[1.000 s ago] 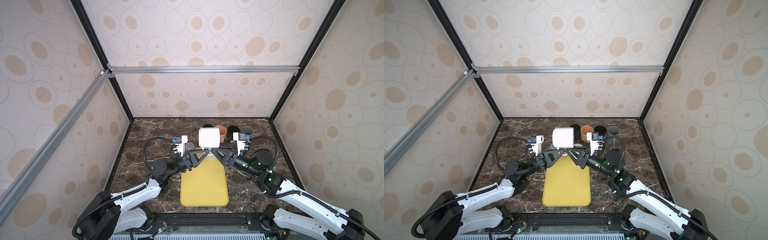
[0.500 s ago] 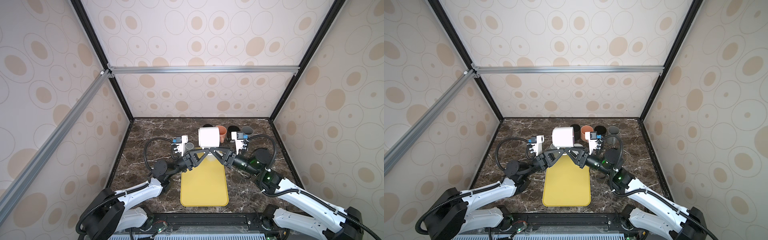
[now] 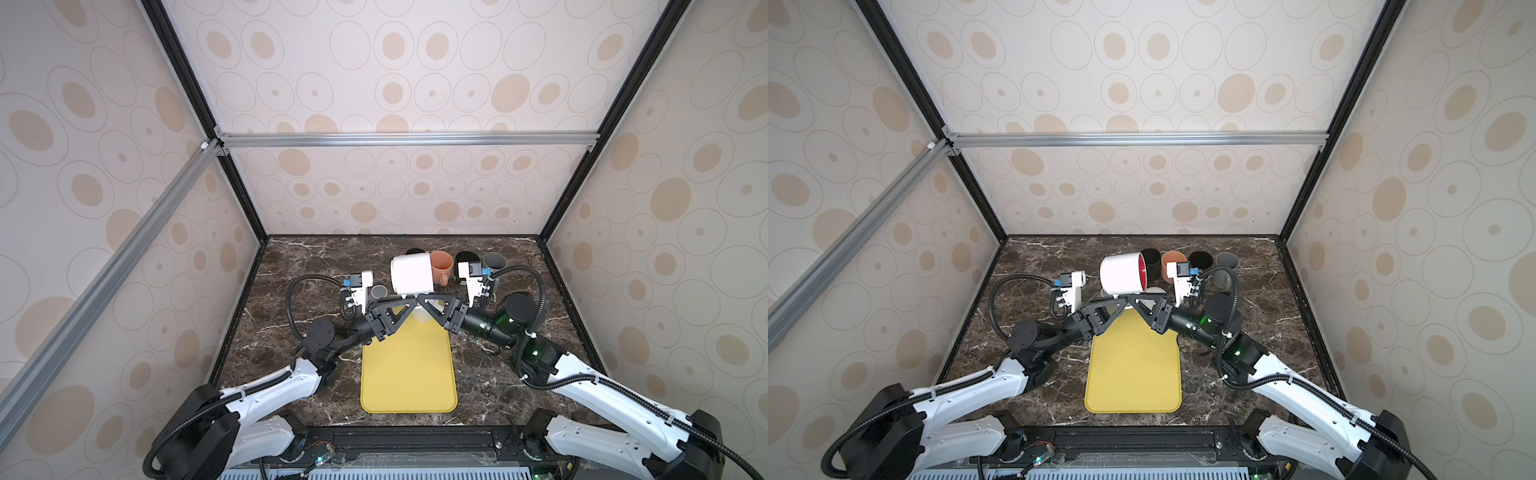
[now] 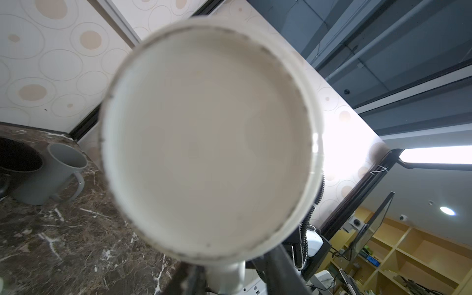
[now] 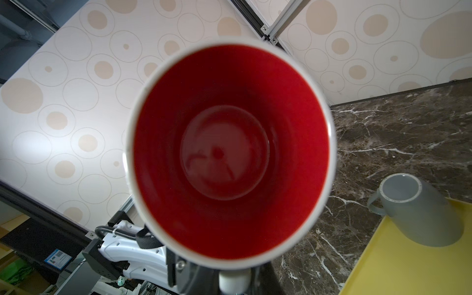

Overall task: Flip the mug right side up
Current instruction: 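Close the right gripper on the white mug's handle while the left holds it, then carry the white mug beyond the tray with the right gripper while the left draws back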

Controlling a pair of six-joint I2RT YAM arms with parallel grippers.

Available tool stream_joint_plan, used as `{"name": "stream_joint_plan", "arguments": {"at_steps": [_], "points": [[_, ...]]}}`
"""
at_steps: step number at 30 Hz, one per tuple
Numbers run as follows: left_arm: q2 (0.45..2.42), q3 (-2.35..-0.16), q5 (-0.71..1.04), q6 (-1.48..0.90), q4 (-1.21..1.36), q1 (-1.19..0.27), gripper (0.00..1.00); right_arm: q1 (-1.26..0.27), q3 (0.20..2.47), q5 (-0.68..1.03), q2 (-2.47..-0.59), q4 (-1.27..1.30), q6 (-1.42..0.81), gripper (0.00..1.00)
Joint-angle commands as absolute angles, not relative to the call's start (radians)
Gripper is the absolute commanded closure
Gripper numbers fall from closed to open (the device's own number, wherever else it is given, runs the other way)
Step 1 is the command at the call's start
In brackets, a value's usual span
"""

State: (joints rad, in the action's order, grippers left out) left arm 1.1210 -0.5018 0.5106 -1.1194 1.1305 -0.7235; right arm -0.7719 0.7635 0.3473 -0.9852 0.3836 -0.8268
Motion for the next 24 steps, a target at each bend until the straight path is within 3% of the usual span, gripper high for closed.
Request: {"name": "stream_joint_plan", "arguments": {"at_steps": [1, 3, 7, 12, 24], "points": [[0.996, -0.588, 0.373, -0.898, 0.779, -0.716, 0.0, -0.768, 0.836, 0.312, -0.979, 0.338, -0.784, 1.0], [0.904, -0.631, 0.225, -0.751, 0.52, -0.713, 0.0, -0.767, 0.877, 0.281, -0.979, 0.25, -0.765, 1.0], [0.777, -0.661, 0.007, -0.594, 0.263, -0.695, 0.0, -0.768, 0.952, 0.244, -1.002, 0.122, -0.741, 1.0], [0.76, -0.745, -0.052, -0.532, 0.035, -0.633, 0.0, -0.767, 1.076, 0.162, -1.092, -0.069, -0.699, 1.0], [0.737, -0.643, -0.089, -0.581, 0.105, -0.552, 0.0, -0.772, 1.517, -0.183, -1.452, -0.446, -0.522, 1.0]]}}
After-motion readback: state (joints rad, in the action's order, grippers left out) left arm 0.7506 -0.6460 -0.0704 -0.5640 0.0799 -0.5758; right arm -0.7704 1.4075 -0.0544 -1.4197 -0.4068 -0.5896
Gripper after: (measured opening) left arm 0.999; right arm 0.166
